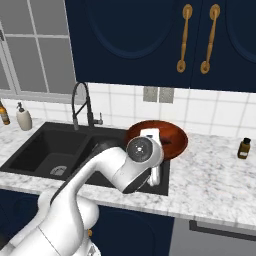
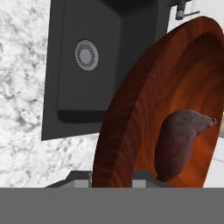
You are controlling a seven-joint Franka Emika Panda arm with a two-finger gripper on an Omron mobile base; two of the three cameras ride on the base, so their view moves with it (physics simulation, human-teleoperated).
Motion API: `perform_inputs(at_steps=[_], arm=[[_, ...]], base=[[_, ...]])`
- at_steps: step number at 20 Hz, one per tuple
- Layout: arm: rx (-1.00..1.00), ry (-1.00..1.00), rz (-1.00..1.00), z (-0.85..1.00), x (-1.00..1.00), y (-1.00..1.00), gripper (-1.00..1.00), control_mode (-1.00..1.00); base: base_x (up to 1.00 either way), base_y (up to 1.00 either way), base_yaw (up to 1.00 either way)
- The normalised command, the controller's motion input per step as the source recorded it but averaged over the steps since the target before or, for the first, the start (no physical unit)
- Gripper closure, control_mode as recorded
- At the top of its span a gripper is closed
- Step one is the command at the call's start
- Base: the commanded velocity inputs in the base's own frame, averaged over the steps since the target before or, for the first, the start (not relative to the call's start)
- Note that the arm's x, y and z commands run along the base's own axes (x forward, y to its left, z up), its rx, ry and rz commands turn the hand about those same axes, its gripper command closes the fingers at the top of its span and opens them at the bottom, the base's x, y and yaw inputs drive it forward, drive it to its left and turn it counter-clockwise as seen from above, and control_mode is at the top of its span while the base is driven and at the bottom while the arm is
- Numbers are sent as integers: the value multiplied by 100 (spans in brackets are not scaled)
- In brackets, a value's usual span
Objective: Pick the potato from the sink and place it in the bowl. Then pick the bowl and place it in the microwave. Then close the microwave door and press the start button.
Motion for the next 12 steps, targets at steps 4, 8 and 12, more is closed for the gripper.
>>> perform_inputs(at_steps=[4,8,12], arm=[[0,0,5,38,-16,58,100,-100],[0,0,8,33,-22,76,100,-100],[0,0,9,41,-27,67,100,-100]], base=[[0,0,0],[0,0,0],[0,0,0]])
